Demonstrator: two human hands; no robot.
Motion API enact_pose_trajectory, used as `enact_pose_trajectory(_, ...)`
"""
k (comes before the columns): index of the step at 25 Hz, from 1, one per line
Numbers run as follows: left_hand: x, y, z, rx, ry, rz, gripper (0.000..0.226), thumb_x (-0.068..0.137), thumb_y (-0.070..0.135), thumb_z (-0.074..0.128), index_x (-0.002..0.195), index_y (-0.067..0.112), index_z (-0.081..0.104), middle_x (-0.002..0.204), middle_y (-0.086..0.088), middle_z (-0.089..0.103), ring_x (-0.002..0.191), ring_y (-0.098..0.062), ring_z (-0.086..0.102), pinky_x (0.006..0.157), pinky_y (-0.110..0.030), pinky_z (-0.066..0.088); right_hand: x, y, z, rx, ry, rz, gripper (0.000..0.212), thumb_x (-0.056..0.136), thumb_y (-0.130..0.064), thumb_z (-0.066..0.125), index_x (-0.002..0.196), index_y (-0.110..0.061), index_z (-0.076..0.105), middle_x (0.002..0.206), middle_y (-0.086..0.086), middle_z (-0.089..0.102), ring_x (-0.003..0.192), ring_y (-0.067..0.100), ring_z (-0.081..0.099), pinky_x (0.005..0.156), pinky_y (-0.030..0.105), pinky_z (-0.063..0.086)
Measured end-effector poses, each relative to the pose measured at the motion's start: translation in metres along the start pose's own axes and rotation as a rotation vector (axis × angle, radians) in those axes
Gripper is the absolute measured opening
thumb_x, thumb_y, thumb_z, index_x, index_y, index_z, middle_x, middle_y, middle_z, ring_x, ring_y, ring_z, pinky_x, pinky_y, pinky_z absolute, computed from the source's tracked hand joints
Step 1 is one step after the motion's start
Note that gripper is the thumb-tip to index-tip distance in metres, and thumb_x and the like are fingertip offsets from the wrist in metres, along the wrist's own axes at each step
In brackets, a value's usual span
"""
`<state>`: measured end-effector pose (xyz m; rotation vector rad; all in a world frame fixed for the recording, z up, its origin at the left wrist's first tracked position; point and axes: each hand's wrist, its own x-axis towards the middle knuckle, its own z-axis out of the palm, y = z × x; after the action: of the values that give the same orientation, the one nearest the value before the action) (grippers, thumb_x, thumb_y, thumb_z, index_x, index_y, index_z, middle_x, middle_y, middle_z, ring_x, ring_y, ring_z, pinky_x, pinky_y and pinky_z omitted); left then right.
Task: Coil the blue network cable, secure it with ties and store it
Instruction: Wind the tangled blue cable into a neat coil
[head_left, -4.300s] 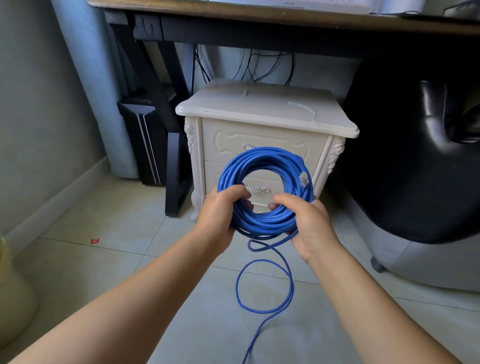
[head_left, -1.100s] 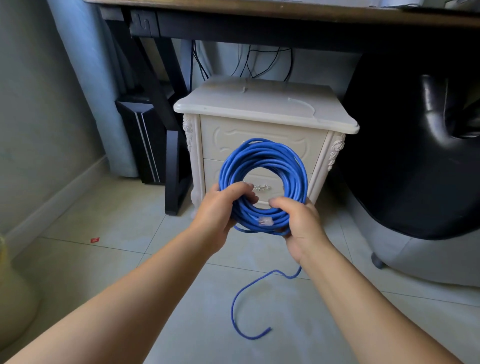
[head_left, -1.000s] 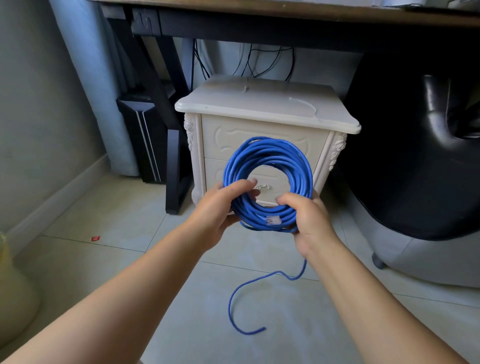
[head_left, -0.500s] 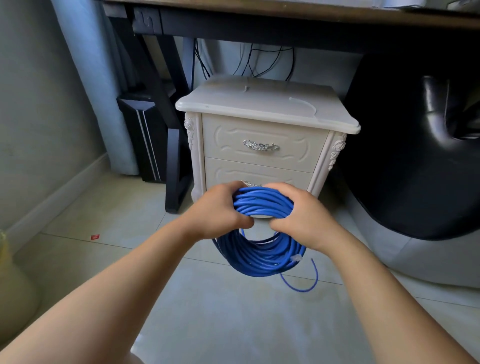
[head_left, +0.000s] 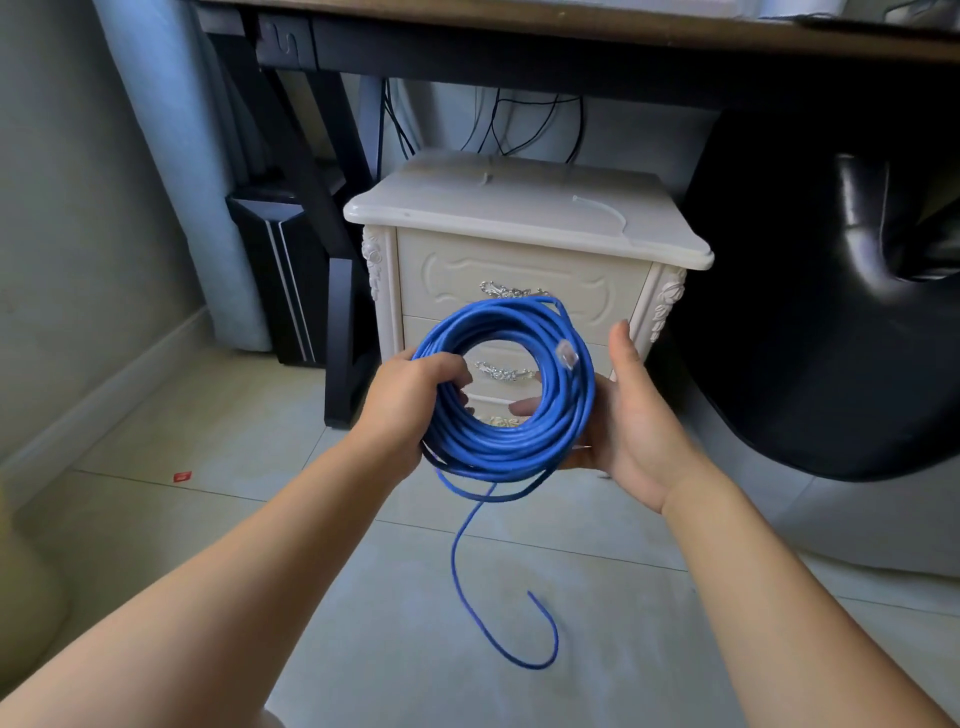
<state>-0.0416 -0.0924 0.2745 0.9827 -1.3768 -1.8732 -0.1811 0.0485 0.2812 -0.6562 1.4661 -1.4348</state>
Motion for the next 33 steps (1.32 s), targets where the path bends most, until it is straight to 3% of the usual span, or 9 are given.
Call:
enact_pose_trajectory(3, -0.002, -0.003, 0.002, -0.113, 0.101, -0.054, 0.007, 0.075, 0.004, 0.061, 0.081, 0.004, 0.06, 0.054, -0.003, 0.057, 0.052, -0.019, 0.059, 0.077, -0.042, 0.056, 0.0, 0.006, 0.011, 0.088, -0.027, -0.022, 0.086, 0.064, -0.079, 0.054, 0.128, -0.021, 0.055, 0.118, 0.019, 0.066, 0.105, 0.033, 0.067, 0.079, 0.052, 0.057)
enact_pose_trajectory(6, -0.008, -0.006, 0.009, -0.216, 0.121, -0.068, 0.006, 0.078, 0.005, 0.061, 0.084, 0.005, 0.059, 0.056, -0.004, 0.057, 0.059, -0.022, 0.06, 0.075, -0.039, 0.054, 0.001, 0.015, 0.029, 0.142, 0.088, -0.103, 0.065, 0.068, -0.045, 0.078, 0.122, -0.021, 0.05, 0.106, 0.012, 0.067, 0.088, 0.023, 0.072, 0.076, 0.048, 0.059)
enact_pose_trajectory(10, -0.013, -0.009, 0.012, -0.22, 0.002, -0.043, 0.01, 0.083, 0.005, 0.062, 0.093, 0.005, 0.062, 0.071, -0.008, 0.066, 0.071, -0.02, 0.068, 0.082, -0.04, 0.056, 0.009, 0.025, 0.039, 0.197, 0.315, -0.208, 0.043, 0.079, -0.002, 0.073, 0.112, -0.024, 0.057, 0.096, 0.009, 0.067, 0.087, 0.025, 0.07, 0.074, 0.041, 0.057)
enact_pose_trajectory(14, -0.014, -0.004, 0.002, 0.119, -0.261, -0.045, 0.035, 0.078, 0.021, 0.073, 0.109, 0.008, 0.063, 0.106, -0.015, 0.072, 0.099, -0.025, 0.07, 0.095, -0.042, 0.054, 0.01, 0.013, 0.02, 0.172, 0.438, -0.272, 0.043, 0.066, 0.007, 0.065, 0.091, -0.029, 0.064, 0.08, 0.005, 0.059, 0.079, 0.027, 0.061, 0.076, 0.043, 0.052)
enact_pose_trajectory(17, -0.008, 0.003, -0.007, 0.28, -0.38, 0.103, 0.08, 0.072, 0.029, 0.081, 0.142, 0.027, 0.043, 0.122, 0.0, 0.066, 0.107, -0.011, 0.067, 0.096, -0.036, 0.05, 0.002, 0.003, 0.01, -0.107, 0.47, -0.322, 0.048, 0.062, 0.006, 0.064, 0.089, -0.034, 0.065, 0.072, -0.007, 0.059, 0.069, 0.018, 0.056, 0.059, 0.03, 0.047)
enact_pose_trajectory(20, -0.008, 0.007, -0.01, 0.499, -0.462, 0.265, 0.108, 0.056, 0.043, 0.087, 0.146, 0.05, 0.027, 0.145, 0.017, 0.042, 0.128, 0.005, 0.046, 0.106, -0.028, 0.039, -0.005, 0.004, 0.012, -0.546, 0.414, -0.327, 0.053, 0.066, 0.0, 0.065, 0.093, -0.046, 0.062, 0.08, -0.015, 0.067, 0.071, 0.01, 0.062, 0.068, 0.029, 0.051)
enact_pose_trajectory(24, -0.013, 0.008, -0.012, 0.79, -0.736, 0.216, 0.117, 0.055, 0.049, 0.083, 0.152, 0.042, 0.019, 0.149, 0.02, 0.033, 0.135, 0.003, 0.036, 0.113, -0.026, 0.032, -0.01, 0.005, 0.017, -0.902, 0.302, -0.301, 0.059, 0.068, -0.009, 0.065, 0.109, -0.051, 0.057, 0.097, -0.016, 0.068, 0.089, 0.014, 0.063, 0.081, 0.034, 0.053)
enact_pose_trajectory(29, -0.022, -0.002, 0.004, 1.006, -0.485, 0.401, 0.074, 0.066, 0.022, 0.078, 0.132, 0.035, 0.045, 0.111, 0.009, 0.063, 0.094, -0.008, 0.064, 0.074, -0.024, 0.056, -0.016, 0.004, 0.026, -1.108, 0.192, -0.325, 0.06, 0.068, -0.014, 0.065, 0.117, -0.046, 0.05, 0.108, -0.018, 0.061, 0.094, 0.013, 0.058, 0.082, 0.031, 0.048)
enact_pose_trajectory(33, -0.022, 0.002, 0.008, 1.004, -0.378, 0.446, 0.027, 0.069, 0.008, 0.068, 0.092, 0.016, 0.058, 0.069, 0.004, 0.06, 0.059, -0.017, 0.058, 0.053, -0.03, 0.052, -0.017, 0.002, 0.027, -1.003, 0.212, -0.323, 0.053, 0.068, -0.019, 0.067, 0.107, -0.045, 0.044, 0.089, -0.01, 0.062, 0.078, 0.017, 0.061, 0.071, 0.036, 0.052)
